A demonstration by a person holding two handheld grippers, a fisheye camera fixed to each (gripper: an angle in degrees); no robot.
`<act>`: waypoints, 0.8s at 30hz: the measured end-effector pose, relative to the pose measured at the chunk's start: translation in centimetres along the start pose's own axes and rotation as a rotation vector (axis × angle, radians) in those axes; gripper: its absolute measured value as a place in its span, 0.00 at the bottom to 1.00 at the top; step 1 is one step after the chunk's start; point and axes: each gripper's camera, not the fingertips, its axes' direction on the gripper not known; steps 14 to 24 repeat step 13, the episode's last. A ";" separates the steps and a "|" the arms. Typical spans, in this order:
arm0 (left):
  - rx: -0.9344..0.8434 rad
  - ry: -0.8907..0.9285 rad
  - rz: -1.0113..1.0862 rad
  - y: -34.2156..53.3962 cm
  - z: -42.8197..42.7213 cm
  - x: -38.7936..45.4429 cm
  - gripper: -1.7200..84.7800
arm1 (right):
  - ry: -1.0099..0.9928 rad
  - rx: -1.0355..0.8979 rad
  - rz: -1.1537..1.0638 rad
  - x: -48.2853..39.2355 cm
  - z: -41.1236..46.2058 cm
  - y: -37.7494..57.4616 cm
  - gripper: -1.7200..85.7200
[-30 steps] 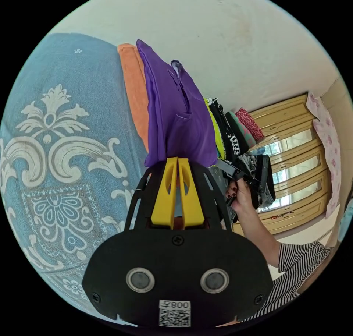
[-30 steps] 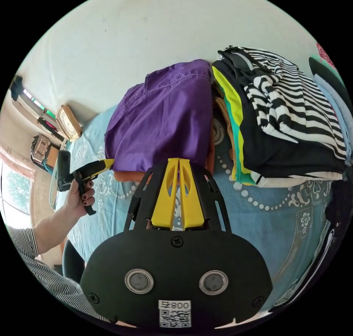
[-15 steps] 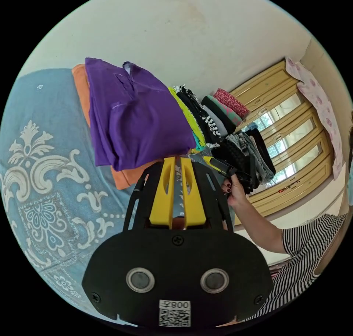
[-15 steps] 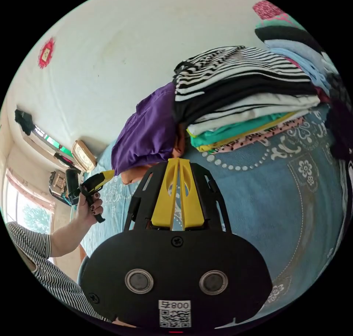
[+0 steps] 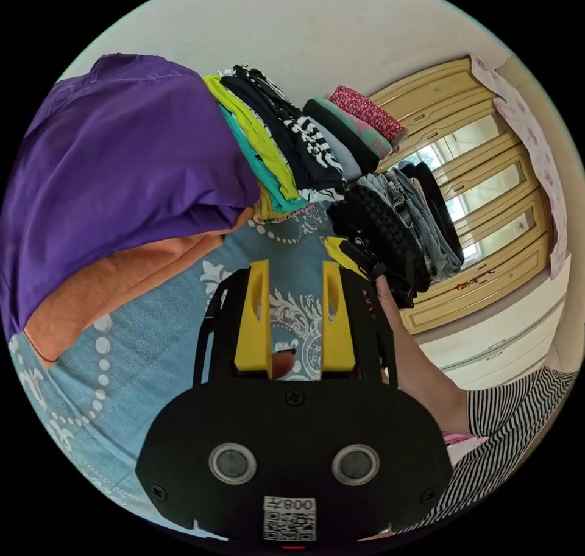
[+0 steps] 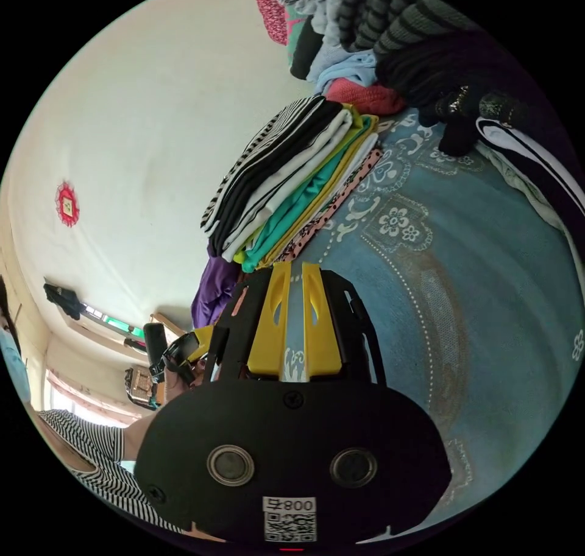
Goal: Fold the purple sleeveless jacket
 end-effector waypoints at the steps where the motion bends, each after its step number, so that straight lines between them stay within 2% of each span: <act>1: 0.008 0.004 0.001 0.0 0.3 0.1 0.16 | -0.008 0.014 0.012 0.5 -0.7 -0.3 0.06; 6: 0.098 0.062 0.006 0.0 -0.2 0.5 0.17 | -0.061 0.084 0.022 1.5 -3.5 -1.0 0.09; 10: 0.180 0.039 0.025 -0.4 -1.4 1.3 0.17 | -0.093 0.112 -0.023 0.6 -4.9 -1.0 0.10; 13: 0.195 0.030 0.043 -1.3 -1.8 2.0 0.17 | -0.094 0.111 -0.111 -2.1 -5.3 -0.3 0.10; 24: 0.195 0.030 0.043 -1.3 -1.8 2.0 0.17 | -0.094 0.111 -0.111 -2.1 -5.3 -0.3 0.10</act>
